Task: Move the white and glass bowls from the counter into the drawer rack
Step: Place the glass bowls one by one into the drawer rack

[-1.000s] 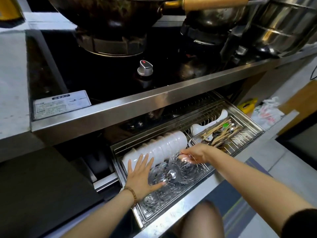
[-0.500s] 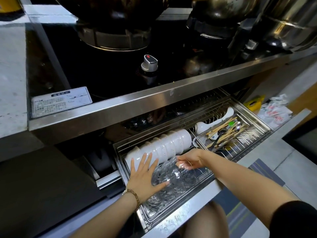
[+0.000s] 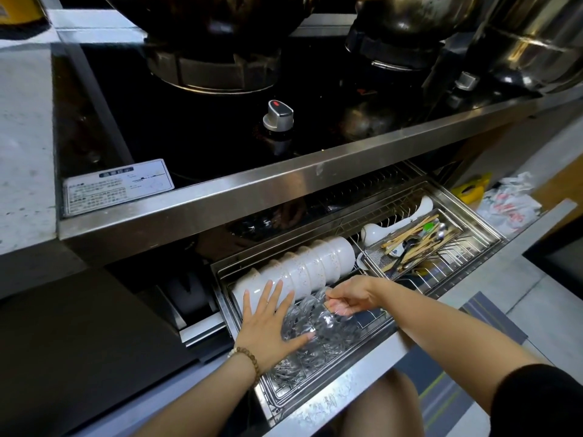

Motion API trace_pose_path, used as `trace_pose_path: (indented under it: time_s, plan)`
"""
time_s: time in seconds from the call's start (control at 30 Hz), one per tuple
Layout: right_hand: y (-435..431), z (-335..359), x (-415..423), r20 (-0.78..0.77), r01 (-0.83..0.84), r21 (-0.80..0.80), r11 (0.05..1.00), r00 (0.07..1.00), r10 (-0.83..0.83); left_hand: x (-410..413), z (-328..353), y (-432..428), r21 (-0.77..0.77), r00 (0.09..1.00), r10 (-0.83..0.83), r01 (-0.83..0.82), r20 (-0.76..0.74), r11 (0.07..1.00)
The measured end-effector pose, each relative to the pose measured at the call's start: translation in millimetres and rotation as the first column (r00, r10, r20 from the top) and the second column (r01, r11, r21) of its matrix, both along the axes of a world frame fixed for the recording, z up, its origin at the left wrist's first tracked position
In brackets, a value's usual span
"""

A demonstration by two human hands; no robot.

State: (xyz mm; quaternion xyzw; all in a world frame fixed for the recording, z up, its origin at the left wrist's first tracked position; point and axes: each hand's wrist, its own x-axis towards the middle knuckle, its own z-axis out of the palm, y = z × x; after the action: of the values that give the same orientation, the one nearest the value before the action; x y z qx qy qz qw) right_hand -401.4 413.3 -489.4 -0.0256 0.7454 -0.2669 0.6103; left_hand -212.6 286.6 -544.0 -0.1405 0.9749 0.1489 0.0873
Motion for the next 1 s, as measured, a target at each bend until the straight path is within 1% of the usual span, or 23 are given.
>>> trace_pose_path:
  time_s: [0.07,0.13,0.2,0.27,0.33,0.43,0.5,0.53,0.6,0.67,0.8,0.9,1.0]
  plan:
    - [-1,6,2,-0.009,-0.034,0.012,0.999,0.999,0.034,-1,0,0,0.004,1.0,0.002,-0.002,0.002,1.0]
    - [-2,11,5,-0.077,-0.084,0.046,0.995,0.993,0.087,-1,1,0,0.014,1.0,0.004,-0.004,0.007,1.0]
    - [-1,15,7,-0.266,-0.128,0.061,0.99,0.954,0.14,-1,2,0,0.02,1.0,0.003,-0.004,0.014,1.0]
    - [4,22,6,-0.45,-0.162,0.049,0.986,0.877,0.166,-2,7,-1,0.032,1.0,-0.003,0.003,0.018,0.999]
    - [11,36,7,-0.554,-0.164,-0.019,0.986,0.823,0.126,-4,17,-2,0.087,1.0,-0.006,0.004,0.014,0.996]
    - [24,73,18,-0.606,-0.131,-0.206,0.97,0.795,-0.022,-8,48,-2,0.212,0.999,-0.002,0.009,-0.035,0.977]
    - [32,100,28,-0.661,-0.124,-0.3,0.946,0.742,-0.113,-9,79,-1,0.244,0.992,-0.009,0.039,-0.123,0.969]
    - [36,113,33,-0.702,-0.133,-0.328,0.935,0.697,-0.147,-9,97,-1,0.236,0.981,-0.019,0.065,-0.192,0.97]
    - [41,140,43,-0.769,-0.166,-0.381,0.91,0.604,-0.212,-7,137,-1,0.215,0.939,-0.041,0.121,-0.342,0.969]
    - [42,168,53,-0.797,-0.208,-0.447,0.87,0.535,-0.281,1,181,-4,0.198,0.882,-0.057,0.167,-0.468,0.966]
    - [21,219,77,-0.849,-0.373,-0.493,0.786,0.405,-0.341,32,267,-22,0.091,0.729,-0.099,0.217,-0.677,0.972]
    - [-12,248,95,-0.871,-0.502,-0.485,0.716,0.35,-0.344,64,315,-50,0.012,0.633,-0.1,0.17,-0.768,0.985]
    - [-53,268,117,-0.878,-0.61,-0.478,0.632,0.345,-0.332,98,346,-85,-0.087,0.59,-0.092,0.037,-0.802,0.996]
